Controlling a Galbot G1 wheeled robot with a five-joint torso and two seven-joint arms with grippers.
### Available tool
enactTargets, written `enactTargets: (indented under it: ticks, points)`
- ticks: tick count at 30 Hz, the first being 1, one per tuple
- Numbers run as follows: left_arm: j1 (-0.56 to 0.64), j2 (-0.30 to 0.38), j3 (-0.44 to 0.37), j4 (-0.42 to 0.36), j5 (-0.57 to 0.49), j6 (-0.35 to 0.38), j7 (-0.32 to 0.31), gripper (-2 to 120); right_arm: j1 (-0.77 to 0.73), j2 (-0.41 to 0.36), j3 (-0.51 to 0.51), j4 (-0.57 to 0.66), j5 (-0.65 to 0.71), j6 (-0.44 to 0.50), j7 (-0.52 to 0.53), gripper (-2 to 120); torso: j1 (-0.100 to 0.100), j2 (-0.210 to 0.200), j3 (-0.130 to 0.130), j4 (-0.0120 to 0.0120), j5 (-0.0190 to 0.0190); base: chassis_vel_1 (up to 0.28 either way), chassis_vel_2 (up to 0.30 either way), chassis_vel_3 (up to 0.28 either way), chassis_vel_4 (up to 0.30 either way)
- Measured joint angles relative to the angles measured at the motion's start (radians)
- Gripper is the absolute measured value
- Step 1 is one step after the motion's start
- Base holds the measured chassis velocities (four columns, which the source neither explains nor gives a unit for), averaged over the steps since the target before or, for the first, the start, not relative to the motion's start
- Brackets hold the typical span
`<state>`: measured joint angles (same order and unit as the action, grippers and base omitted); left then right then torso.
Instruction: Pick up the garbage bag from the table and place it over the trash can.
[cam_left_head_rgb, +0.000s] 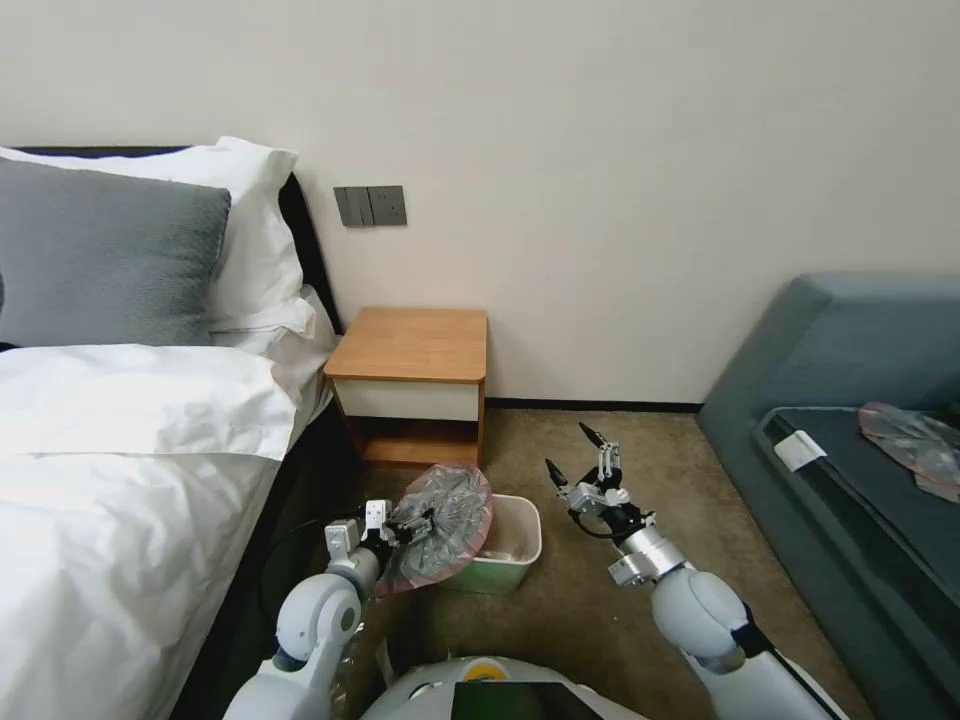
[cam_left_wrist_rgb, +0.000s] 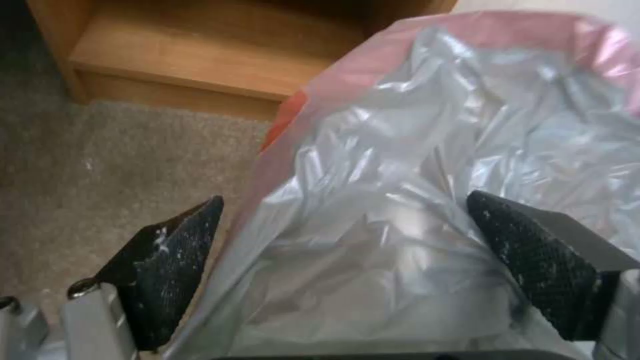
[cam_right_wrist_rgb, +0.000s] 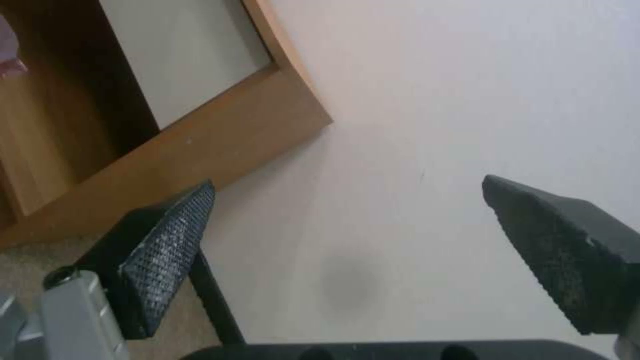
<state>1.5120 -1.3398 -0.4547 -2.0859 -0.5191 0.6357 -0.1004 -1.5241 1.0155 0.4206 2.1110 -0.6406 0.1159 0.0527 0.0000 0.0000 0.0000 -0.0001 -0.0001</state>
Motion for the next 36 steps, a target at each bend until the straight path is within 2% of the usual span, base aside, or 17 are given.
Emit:
enactTargets:
  ticks: [7,11,12,14,15,16,20,21,24,25,27,34,36]
  points:
    - [-0.013,0.000,0.000,0.015,-0.004,0.028,0.014,80,0.001,0.003,0.001,-0.004,0.004,0.003,0.003,100,0.000,0.000,0.000,0.0001,0.0001,0.000,0.000,0.000,0.000]
    - [-0.016,-0.002,0.005,0.018,-0.031,0.058,0.028,62,0.003,0.006,0.001,-0.004,0.005,0.004,0.004,100,0.000,0.000,0.000,0.0000,0.0001,0.000,0.000,0.000,0.000]
    - [-0.016,-0.002,0.005,0.018,-0.031,0.058,0.028,62,0.003,0.006,0.001,-0.004,0.005,0.004,0.004,100,0.000,0.000,0.000,0.0000,0.0001,0.000,0.000,0.000,0.000]
    - [-0.016,-0.005,0.009,0.019,-0.033,0.063,0.028,54,0.003,0.006,0.001,-0.003,0.005,0.004,0.004,100,0.000,0.000,0.000,0.0001,0.0001,0.000,0.000,0.000,0.000]
    - [-0.015,-0.008,0.012,0.020,-0.028,0.065,0.030,49,0.003,0.005,0.001,-0.001,0.007,0.004,0.004,100,0.000,0.000,0.000,0.0000,0.0002,0.000,0.000,0.000,0.000]
    - [-0.015,-0.008,0.012,0.020,-0.028,0.065,0.030,49,0.003,0.005,0.001,-0.001,0.007,0.004,0.004,100,0.000,0.000,0.000,0.0000,0.0002,0.000,0.000,0.000,0.000]
    - [-0.014,-0.018,0.019,0.020,-0.007,0.067,0.031,28,0.004,0.004,0.004,0.001,0.012,0.005,0.006,100,0.000,0.000,0.000,0.0000,0.0001,0.000,0.000,0.000,0.000]
    - [-0.014,-0.018,0.019,0.020,-0.007,0.067,0.031,28,0.004,0.004,0.004,0.001,0.012,0.005,0.006,100,0.000,0.000,0.000,0.0000,0.0001,0.000,0.000,0.000,0.000]
    - [-0.012,-0.022,0.021,0.017,0.000,0.068,0.026,14,0.004,0.004,0.001,0.005,0.012,0.005,0.006,100,0.000,0.000,0.000,0.0001,0.0001,0.000,0.000,0.000,0.000]
    - [-0.012,-0.022,0.021,0.017,0.000,0.068,0.026,14,0.004,0.004,0.001,0.005,0.012,0.005,0.006,100,0.000,0.000,0.000,0.0001,0.0001,0.000,0.000,0.000,0.000]
    - [-0.011,-0.021,0.022,0.016,0.009,0.068,0.023,7,0.004,0.003,-0.001,0.006,0.012,0.006,0.006,100,0.000,0.000,0.000,0.0001,0.0001,0.000,0.000,0.000,0.000]
    - [-0.005,-0.026,0.021,0.010,0.025,0.060,0.012,6,0.011,-0.001,-0.003,0.009,0.017,0.004,0.006,100,0.000,0.000,0.000,0.0001,0.0001,0.000,0.000,0.000,0.000]
    - [0.001,-0.033,0.023,0.006,0.038,0.037,-0.005,6,0.016,-0.006,-0.011,0.019,0.046,0.002,0.005,100,0.000,0.000,0.000,0.0001,0.0001,0.000,0.000,0.000,0.000]
